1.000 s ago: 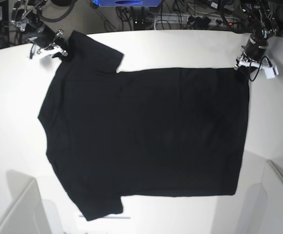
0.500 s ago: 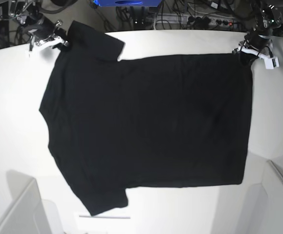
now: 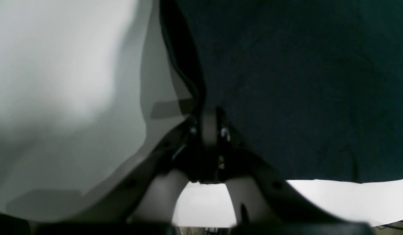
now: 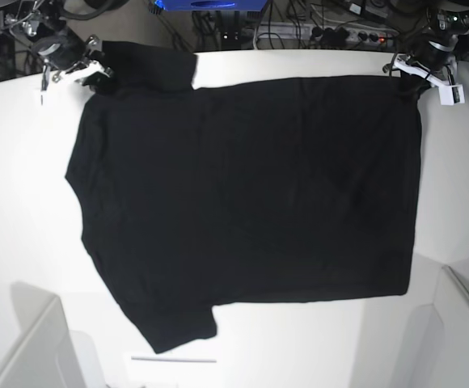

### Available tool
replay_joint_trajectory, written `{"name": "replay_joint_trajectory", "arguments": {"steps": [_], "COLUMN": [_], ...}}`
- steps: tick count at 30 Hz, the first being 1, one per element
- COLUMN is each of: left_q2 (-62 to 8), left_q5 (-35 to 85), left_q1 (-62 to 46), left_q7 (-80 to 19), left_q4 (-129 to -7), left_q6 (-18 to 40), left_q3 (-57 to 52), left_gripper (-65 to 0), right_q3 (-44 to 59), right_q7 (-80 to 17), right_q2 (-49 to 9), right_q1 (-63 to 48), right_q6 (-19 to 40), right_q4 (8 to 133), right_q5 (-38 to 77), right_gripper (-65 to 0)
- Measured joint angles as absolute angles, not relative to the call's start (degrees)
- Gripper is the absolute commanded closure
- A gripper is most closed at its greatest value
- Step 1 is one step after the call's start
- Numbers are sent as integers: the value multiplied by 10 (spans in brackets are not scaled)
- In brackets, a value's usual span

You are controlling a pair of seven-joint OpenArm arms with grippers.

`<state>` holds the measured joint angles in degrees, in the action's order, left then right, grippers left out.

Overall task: Fold the T-shirt properly
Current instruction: 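Lift and pull the gripped shirt edge toward the robot with both grippers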

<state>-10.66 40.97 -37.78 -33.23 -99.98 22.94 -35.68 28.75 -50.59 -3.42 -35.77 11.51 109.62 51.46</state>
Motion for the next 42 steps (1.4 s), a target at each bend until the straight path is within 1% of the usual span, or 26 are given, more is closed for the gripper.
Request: {"name": "replay_joint_trajectory", "arguments": {"steps": [7, 10, 13, 15, 17, 23, 25, 32, 34, 37, 40, 42], "left_q2": [-105, -105, -90, -88, -81, -59, -59, -51, -51, -51, -51, -51], "left_q5": [411, 414, 410, 411, 410, 408, 410, 408, 407, 408, 407, 407], "left_q1": [-356, -351, -333, -322, -307, -265, -253, -220, -209, -198, -189, -182], "left_q7": [-336, -335, -337, -365, -380, -422, -428, -443, -456, -460, -461, -461], "left_q4": [-1009, -1011, -1007, -1006, -1006, -1006, -1006, -1006, -1006, -1006, -1006, -1006], "left_q6": [227, 227, 225, 223, 208, 210, 209, 207, 183, 178, 177, 159], "left_q3": [-356, -356, -359, -360, -369, -399, -410, -428, -429, -430, -429, -429], "left_gripper": [0, 0, 0, 0, 0, 0, 0, 0, 0, 0, 0, 0], "right_q3": [288, 288, 288, 288, 289, 289, 287, 284, 284, 271, 266, 266], "right_q7": [-511, -543, -559, -573, -588, -596, -595, -597, -597, -595, -596, -596], "right_q2": [-36, -37, -37, -37, -37, -38, -37, -38, -40, -55, -57, -56], "right_q1": [-316, -294, -260, -242, -223, -183, -170, -124, -112, -91, -66, -51], "right_q6": [115, 114, 114, 114, 110, 109, 90, 83, 83, 83, 83, 83], "right_q4": [1097, 1096, 1097, 1096, 1095, 1091, 1078, 1012, 997, 982, 962, 945], "right_q5": [515, 510, 513, 512, 509, 508, 510, 508, 508, 509, 509, 509], "right_gripper": [0, 0, 0, 0, 0, 0, 0, 0, 0, 0, 0, 0]}}
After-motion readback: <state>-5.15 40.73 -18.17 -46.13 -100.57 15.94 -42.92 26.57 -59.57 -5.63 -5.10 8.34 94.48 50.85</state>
